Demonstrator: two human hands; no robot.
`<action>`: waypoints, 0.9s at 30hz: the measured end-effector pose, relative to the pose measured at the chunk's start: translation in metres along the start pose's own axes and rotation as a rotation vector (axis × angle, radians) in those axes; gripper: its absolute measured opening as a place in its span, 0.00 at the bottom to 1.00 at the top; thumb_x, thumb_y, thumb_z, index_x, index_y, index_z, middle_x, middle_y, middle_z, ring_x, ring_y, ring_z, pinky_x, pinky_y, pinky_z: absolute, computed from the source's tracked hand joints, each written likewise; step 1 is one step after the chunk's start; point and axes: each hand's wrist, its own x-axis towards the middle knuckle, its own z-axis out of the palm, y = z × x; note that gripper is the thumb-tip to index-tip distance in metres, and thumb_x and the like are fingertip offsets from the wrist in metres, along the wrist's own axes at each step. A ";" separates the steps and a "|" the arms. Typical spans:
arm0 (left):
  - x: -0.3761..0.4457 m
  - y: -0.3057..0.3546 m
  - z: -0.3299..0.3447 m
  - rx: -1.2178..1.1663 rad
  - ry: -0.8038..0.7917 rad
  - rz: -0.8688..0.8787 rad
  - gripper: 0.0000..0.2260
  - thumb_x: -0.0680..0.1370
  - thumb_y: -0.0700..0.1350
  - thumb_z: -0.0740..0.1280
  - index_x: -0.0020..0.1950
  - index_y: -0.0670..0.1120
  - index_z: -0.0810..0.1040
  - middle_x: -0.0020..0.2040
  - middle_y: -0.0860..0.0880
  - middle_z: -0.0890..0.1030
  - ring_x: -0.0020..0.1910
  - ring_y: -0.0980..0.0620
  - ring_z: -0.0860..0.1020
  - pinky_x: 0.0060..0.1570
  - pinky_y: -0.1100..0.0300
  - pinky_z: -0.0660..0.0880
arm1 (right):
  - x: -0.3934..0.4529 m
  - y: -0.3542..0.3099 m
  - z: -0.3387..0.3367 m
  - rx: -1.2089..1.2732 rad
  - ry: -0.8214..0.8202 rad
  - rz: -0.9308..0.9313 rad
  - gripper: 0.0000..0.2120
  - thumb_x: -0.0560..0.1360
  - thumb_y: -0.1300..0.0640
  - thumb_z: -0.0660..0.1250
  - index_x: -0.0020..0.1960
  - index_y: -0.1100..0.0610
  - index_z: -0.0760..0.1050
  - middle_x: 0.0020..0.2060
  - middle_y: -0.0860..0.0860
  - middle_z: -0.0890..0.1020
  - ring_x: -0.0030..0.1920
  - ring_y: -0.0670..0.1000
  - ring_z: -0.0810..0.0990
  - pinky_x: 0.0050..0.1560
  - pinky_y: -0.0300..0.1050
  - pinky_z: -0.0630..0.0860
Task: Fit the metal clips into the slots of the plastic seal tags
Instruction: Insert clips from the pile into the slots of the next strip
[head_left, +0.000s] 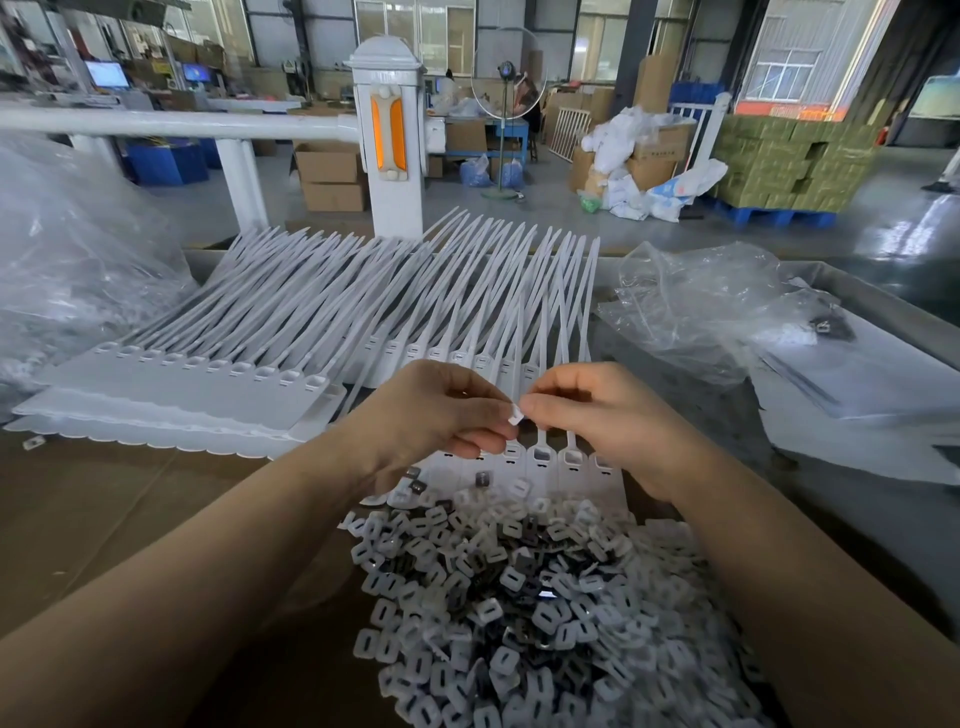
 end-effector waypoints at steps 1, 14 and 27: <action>0.000 0.000 0.000 0.000 0.000 -0.001 0.03 0.76 0.42 0.72 0.47 0.43 0.82 0.43 0.46 0.87 0.40 0.54 0.85 0.35 0.67 0.77 | 0.000 0.000 0.000 -0.010 -0.001 -0.011 0.04 0.75 0.51 0.72 0.44 0.50 0.83 0.34 0.45 0.82 0.32 0.39 0.76 0.31 0.31 0.70; 0.000 -0.012 0.007 0.661 0.059 0.203 0.03 0.74 0.46 0.75 0.44 0.54 0.84 0.40 0.59 0.83 0.41 0.65 0.79 0.41 0.74 0.74 | 0.002 0.007 0.003 -0.369 -0.031 0.114 0.06 0.79 0.55 0.67 0.44 0.53 0.79 0.39 0.48 0.83 0.45 0.55 0.83 0.47 0.51 0.78; 0.000 -0.014 0.008 0.855 0.015 0.341 0.04 0.74 0.44 0.73 0.46 0.54 0.84 0.45 0.58 0.77 0.43 0.64 0.77 0.47 0.67 0.75 | 0.003 0.009 0.002 -0.588 -0.115 0.057 0.08 0.81 0.55 0.61 0.44 0.48 0.72 0.42 0.43 0.76 0.43 0.45 0.76 0.41 0.43 0.69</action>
